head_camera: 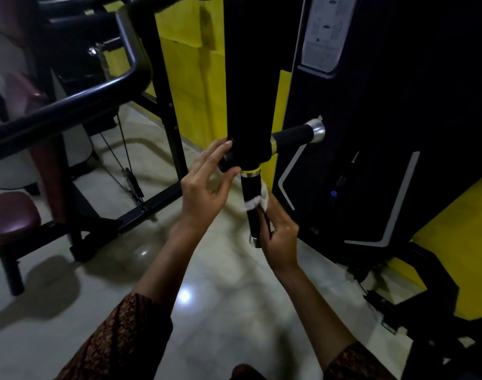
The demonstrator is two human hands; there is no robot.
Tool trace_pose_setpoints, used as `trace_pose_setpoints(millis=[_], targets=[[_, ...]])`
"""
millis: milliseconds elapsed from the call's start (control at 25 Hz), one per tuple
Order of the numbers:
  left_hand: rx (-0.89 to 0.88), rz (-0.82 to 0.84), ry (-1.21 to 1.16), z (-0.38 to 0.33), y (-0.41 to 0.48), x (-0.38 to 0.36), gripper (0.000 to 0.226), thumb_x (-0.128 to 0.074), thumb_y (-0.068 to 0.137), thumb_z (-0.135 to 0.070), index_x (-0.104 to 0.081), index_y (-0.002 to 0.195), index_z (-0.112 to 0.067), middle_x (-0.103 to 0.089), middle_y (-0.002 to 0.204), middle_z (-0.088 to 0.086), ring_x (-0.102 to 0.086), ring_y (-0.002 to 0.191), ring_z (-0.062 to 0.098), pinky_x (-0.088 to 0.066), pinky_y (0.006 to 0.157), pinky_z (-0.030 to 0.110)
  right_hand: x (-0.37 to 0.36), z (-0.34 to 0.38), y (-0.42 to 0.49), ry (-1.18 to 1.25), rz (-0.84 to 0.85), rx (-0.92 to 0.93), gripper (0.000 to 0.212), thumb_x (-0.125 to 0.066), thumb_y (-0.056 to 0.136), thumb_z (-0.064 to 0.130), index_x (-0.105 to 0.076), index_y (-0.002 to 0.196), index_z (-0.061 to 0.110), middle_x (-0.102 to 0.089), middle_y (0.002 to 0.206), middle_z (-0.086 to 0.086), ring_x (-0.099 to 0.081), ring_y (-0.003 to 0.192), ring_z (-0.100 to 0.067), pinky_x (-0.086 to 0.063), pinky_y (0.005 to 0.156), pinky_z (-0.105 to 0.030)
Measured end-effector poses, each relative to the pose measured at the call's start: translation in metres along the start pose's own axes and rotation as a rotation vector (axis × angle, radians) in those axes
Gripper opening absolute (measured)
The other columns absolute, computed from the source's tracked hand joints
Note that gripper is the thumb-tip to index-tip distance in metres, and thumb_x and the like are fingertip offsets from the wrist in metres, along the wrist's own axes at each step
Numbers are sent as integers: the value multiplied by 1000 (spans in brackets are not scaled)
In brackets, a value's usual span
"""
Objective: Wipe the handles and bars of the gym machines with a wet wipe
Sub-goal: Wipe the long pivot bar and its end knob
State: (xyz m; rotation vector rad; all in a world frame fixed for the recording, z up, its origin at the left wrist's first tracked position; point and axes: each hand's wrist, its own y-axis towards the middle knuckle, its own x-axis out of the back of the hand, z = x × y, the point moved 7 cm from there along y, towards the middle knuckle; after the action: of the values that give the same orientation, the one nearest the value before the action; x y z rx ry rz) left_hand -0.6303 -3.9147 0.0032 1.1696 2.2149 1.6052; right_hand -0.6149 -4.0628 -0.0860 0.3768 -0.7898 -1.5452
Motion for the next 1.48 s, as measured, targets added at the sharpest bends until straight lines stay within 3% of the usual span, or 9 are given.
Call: trace_pose_setpoints(millis=[120,320,560,640,760,960,1280,1360,1480], targets=[[1,-5,-5,0,-2,2,41,-65,83,-8,-54,119,8,-51,124,12,-49,120,20,-37,104,19,6,-20,-37,-165,90,42,30,-51,89,3,-61,117,1,-65,113,-12,-64,100,-19,-47,91,-15],[23,18,-9,-1,-1,1,42,-64,84,-13,-54,120,6,-51,125,11,-49,120,19,-37,104,20,24,-48,-84,-204,295,-69,36,-41,98,36,-67,106,12,-70,103,-8,-66,99,-13,-53,86,-31],[-8,34,92,-17,13,-1,59,-64,82,-27,-46,129,3,-42,138,12,-43,127,23,-34,108,24,71,25,42,-139,-126,145,41,-46,90,5,-43,131,3,-50,131,-17,-51,122,-25,-43,102,-31],[-65,51,148,-25,20,-11,71,-63,83,-31,-32,138,3,-30,145,13,-33,135,25,-26,113,28,58,45,87,-195,-14,262,45,-43,90,0,-41,134,3,-36,142,-16,-35,134,-28,-31,112,-31],[-91,86,206,-22,17,-21,78,-54,90,-33,-8,148,-11,-21,149,15,-21,139,17,-16,116,24,19,40,107,-207,380,285,46,-37,99,29,-42,136,3,-37,144,-10,-24,138,-13,-17,115,-20],[-118,129,165,-16,15,-21,77,-51,90,-31,0,148,-21,-23,148,15,-21,139,15,-20,114,21,40,23,125,-386,328,580,34,-43,88,-2,-58,118,-7,-58,123,-22,-44,120,-25,-30,106,-21],[-122,139,155,-14,14,-20,78,-53,88,-29,-2,148,-23,-26,146,14,-21,138,10,-19,112,16,55,10,143,-452,74,217,34,-37,90,0,-60,116,-4,-61,115,-22,-51,117,-36,-33,108,-40],[-109,129,161,-14,15,-19,80,-54,87,-27,-3,148,-23,-26,146,14,-25,136,13,-20,112,15,36,20,142,-294,194,112,31,-42,86,-4,-61,110,-1,-60,109,-19,-52,111,-34,-35,103,-34],[-91,119,158,-13,13,-18,79,-55,87,-26,-4,148,-23,-28,145,14,-26,135,13,-20,111,15,10,40,120,-239,393,301,38,-36,83,-2,-58,115,-4,-59,112,-18,-51,109,-27,-36,105,-37]])
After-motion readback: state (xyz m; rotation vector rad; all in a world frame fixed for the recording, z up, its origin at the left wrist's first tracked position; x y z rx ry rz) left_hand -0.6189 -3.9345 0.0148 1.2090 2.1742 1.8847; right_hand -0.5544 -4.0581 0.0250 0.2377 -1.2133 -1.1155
